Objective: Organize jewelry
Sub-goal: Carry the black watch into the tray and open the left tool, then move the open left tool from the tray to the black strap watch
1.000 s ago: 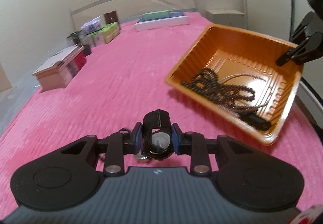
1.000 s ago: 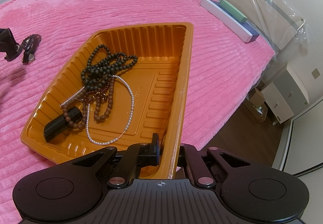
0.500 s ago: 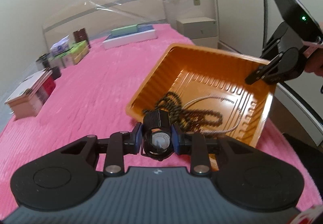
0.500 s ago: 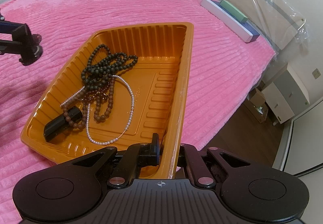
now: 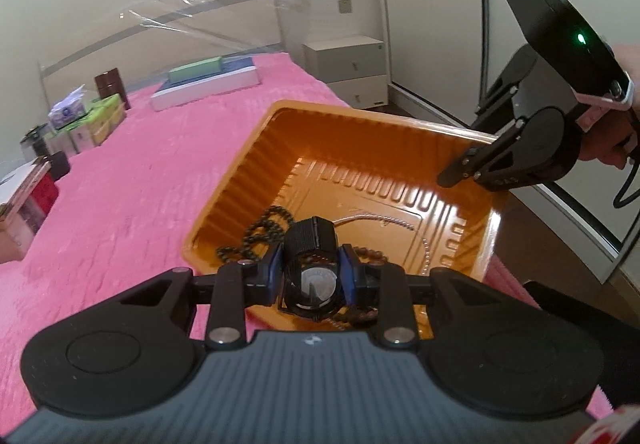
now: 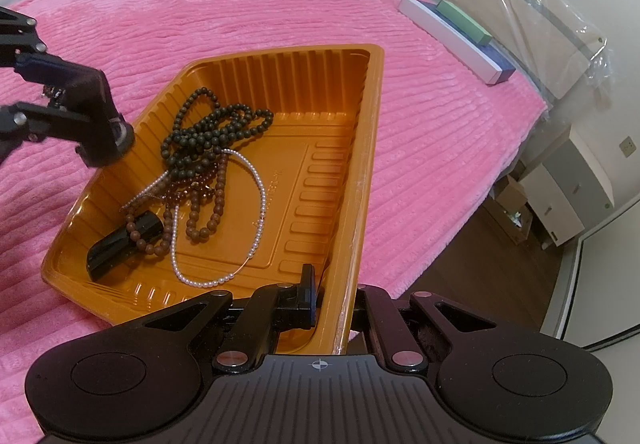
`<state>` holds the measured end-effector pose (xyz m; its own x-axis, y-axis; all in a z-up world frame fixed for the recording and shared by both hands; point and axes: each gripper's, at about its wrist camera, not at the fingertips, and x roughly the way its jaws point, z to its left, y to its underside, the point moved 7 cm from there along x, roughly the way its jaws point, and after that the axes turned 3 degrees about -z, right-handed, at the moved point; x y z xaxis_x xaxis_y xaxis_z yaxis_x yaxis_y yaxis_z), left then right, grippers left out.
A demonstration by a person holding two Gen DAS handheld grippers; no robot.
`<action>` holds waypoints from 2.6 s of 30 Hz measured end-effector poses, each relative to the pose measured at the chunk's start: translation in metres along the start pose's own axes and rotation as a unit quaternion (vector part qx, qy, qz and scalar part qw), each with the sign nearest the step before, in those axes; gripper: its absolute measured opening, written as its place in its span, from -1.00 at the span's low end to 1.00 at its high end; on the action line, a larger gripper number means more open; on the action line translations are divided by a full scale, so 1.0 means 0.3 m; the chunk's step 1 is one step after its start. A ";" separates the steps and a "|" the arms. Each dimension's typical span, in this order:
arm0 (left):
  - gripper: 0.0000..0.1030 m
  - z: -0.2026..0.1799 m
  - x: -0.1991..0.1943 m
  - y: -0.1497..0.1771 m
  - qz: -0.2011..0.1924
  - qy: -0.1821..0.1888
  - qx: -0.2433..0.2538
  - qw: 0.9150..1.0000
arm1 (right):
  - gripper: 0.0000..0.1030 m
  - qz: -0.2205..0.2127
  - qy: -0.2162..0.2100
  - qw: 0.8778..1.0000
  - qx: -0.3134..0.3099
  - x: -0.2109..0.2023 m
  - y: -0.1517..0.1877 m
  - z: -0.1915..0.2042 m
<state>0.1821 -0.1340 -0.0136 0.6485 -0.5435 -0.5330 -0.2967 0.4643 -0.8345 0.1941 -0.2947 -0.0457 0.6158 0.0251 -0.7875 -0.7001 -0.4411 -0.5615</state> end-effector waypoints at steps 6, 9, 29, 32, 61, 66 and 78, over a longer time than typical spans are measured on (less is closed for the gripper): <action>-0.48 -0.050 0.052 0.004 0.008 0.025 0.011 1.000 | -0.92 0.000 0.000 1.000 0.000 0.000 0.001 -0.002; -0.48 -0.078 0.076 0.015 0.015 0.035 0.016 0.999 | -0.92 0.000 -0.001 1.000 0.001 0.003 -0.001 -0.002; -0.36 -0.095 0.081 0.018 0.011 0.033 0.004 0.999 | -0.92 0.000 -0.001 1.000 -0.001 0.008 0.001 0.004; -0.36 -0.074 0.070 0.019 0.011 0.024 0.001 1.000 | -0.92 0.000 0.000 1.000 -0.002 0.008 0.001 0.004; -0.26 0.307 -0.207 0.387 0.053 -0.180 -0.154 0.970 | -0.92 0.000 0.000 1.000 -0.003 0.006 0.003 0.005; -0.17 0.332 -0.198 0.415 0.057 -0.199 -0.170 0.964 | -0.92 0.000 0.000 1.000 -0.002 0.006 0.004 0.005; -0.03 0.390 -0.107 0.399 0.051 -0.233 -0.201 0.950 | -0.92 0.000 0.000 1.000 -0.002 0.007 0.003 0.004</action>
<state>0.2078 0.0209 -0.0800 0.8138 -0.0967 -0.5730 -0.5586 0.1418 -0.8172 0.1943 -0.2940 -0.0482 0.6156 0.0253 -0.7876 -0.6985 -0.4452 -0.5603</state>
